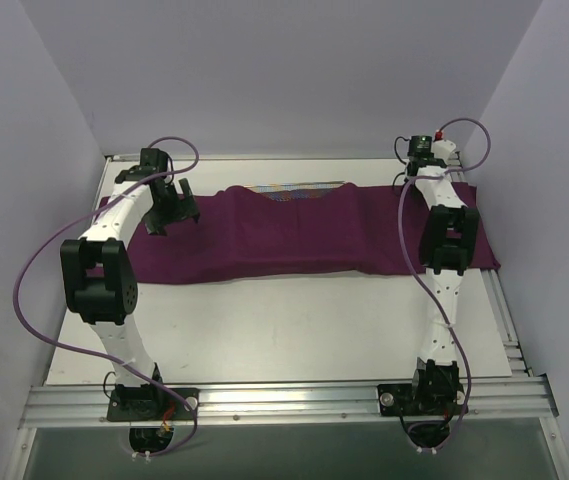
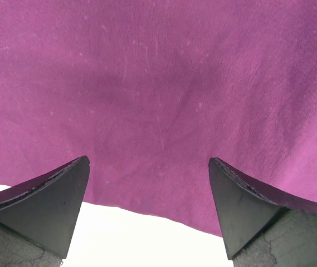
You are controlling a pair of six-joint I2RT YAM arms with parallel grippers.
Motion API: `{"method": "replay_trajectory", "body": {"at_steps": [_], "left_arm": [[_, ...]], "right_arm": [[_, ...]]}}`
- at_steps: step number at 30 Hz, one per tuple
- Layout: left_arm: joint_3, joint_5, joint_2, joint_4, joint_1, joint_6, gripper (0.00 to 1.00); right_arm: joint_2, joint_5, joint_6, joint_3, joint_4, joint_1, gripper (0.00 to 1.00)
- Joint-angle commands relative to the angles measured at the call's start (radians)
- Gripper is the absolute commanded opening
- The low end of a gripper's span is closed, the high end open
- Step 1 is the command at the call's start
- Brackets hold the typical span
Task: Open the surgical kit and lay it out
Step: Open the surgical kit at the center of the board.
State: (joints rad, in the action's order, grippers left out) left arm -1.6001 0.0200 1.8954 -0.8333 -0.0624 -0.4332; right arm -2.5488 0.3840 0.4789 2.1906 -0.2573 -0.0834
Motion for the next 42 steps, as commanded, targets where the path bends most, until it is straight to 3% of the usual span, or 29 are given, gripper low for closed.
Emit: {"method": "replay_trajectory", "body": {"at_steps": [1,9,10,11,18,23,26,28,34,35,41,42], "left_arm": [[-0.001,-0.009,-0.041,0.034,0.009,0.014,0.97],[0.0,-0.008,-0.038,0.034,0.01,0.013,0.97],[-0.001,-0.008,-0.039,0.033,0.01,0.013,0.97],[-0.001,-0.005,-0.038,0.03,0.009,0.011,0.97],[-0.055,0.025,-0.013,-0.021,0.041,-0.059,0.97],[-0.145,-0.124,0.083,-0.041,0.13,-0.124,0.96],[-0.219,-0.201,0.152,-0.052,0.162,-0.163,0.96],[-0.259,-0.209,0.2,-0.07,0.179,-0.18,0.96],[-0.414,-0.135,0.339,-0.072,0.216,-0.199,0.99],[-0.432,-0.09,0.35,-0.055,0.22,-0.176,0.93],[-0.581,0.078,0.401,0.03,0.263,-0.107,0.85],[-0.612,0.134,0.413,0.031,0.272,-0.09,0.79]], "right_arm": [[-0.002,0.018,0.009,-0.006,-0.023,-0.01,0.29],[0.001,0.003,-0.011,-0.006,-0.014,-0.012,0.15],[0.002,0.003,-0.011,-0.003,-0.013,-0.012,0.12],[0.002,0.001,-0.013,-0.002,-0.014,-0.012,0.0],[0.105,-0.057,0.027,-0.031,-0.059,-0.004,0.0],[0.208,-0.08,0.03,-0.092,-0.126,0.017,0.0],[0.319,-0.082,0.05,-0.184,-0.14,0.046,0.0],[0.389,-0.097,0.059,-0.332,-0.09,0.068,0.0],[0.591,-0.155,0.116,-0.619,-0.004,0.126,0.0],[0.642,-0.163,0.118,-0.656,0.021,0.137,0.0],[0.815,-0.165,0.122,-0.885,0.091,0.165,0.0],[0.826,-0.189,0.121,-0.9,0.098,0.163,0.0]]}}
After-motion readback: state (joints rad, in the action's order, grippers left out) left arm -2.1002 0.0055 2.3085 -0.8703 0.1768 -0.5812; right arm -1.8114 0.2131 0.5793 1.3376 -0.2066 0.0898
